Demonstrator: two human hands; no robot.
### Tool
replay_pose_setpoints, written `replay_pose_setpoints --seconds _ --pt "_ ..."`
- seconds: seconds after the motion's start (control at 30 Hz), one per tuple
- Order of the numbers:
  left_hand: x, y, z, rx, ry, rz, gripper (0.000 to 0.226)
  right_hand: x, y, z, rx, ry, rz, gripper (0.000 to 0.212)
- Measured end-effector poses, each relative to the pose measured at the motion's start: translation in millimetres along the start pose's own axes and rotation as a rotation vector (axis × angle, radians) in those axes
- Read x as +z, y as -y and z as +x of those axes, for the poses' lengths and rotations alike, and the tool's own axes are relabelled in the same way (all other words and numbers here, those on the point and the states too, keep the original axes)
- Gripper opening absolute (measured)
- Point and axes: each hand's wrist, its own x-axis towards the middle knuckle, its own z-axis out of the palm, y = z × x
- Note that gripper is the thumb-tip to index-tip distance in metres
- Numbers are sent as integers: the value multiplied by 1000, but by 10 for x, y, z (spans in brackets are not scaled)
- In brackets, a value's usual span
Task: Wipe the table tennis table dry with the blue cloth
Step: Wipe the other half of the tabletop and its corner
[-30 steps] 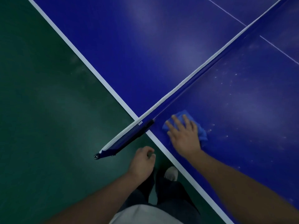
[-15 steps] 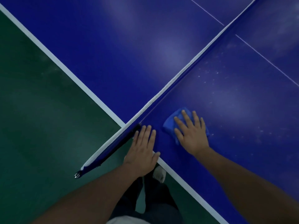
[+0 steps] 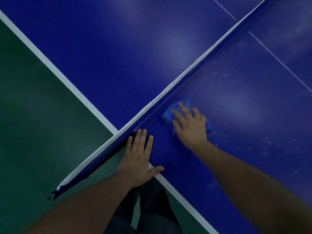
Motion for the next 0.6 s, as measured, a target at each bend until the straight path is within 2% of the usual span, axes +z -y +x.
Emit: replay_pose_setpoints --seconds 0.07,0.1,0.13,0.23,0.33,0.4,0.47,0.6 --pt "-5 7 -4 -4 3 15 113 -44 13 313 217 23 72 51" --pt "-16 3 -6 -7 11 21 113 -58 98 354 213 31 72 52" --pt "-31 0 -8 -9 18 26 112 -53 204 305 124 24 45 52" --pt "-35 10 -26 -5 22 21 106 42 438 -187 -325 24 -8 49" --pt "-25 45 -38 33 -17 53 100 71 338 -183 -476 33 59 45" --pt "-29 41 -43 27 -38 65 98 46 160 209 -514 32 -15 47" --pt "-36 11 -35 11 -51 79 97 -3 -110 735 -369 6 -33 48" --pt "-80 -116 95 18 -88 72 96 -185 -869 1416 94 29 28 51"
